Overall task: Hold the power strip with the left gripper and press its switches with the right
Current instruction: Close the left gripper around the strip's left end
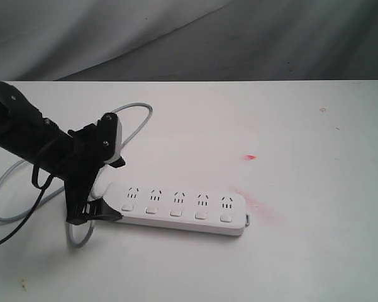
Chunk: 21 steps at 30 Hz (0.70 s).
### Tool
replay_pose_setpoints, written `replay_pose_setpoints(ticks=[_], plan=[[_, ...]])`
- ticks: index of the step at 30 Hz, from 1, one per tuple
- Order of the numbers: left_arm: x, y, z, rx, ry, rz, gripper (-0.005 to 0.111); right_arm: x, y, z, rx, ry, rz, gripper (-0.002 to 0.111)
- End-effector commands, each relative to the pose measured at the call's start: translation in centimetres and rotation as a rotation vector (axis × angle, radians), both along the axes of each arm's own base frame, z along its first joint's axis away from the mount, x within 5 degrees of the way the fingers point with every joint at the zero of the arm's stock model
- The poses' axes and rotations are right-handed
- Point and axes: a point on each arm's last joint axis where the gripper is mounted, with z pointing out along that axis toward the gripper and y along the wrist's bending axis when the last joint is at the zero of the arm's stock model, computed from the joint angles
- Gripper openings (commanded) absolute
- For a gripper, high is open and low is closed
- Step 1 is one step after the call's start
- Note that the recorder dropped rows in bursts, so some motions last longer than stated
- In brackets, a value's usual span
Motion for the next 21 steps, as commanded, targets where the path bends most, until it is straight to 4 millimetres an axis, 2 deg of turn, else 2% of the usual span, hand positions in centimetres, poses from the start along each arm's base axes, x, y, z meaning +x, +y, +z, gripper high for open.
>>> replay_pose_setpoints(ticks=[1, 21], plan=[[0.2, 0.8, 0.0, -0.024, 0.016, 0.047, 0.096, 0.0, 0.0, -0.1, -0.009, -0.005, -0.004, 0.0], [1.0, 1.0, -3.3, -0.026, 0.128, 0.032, 0.096, 0.0, 0.0, -0.1, -0.009, -0.005, -0.004, 0.0]])
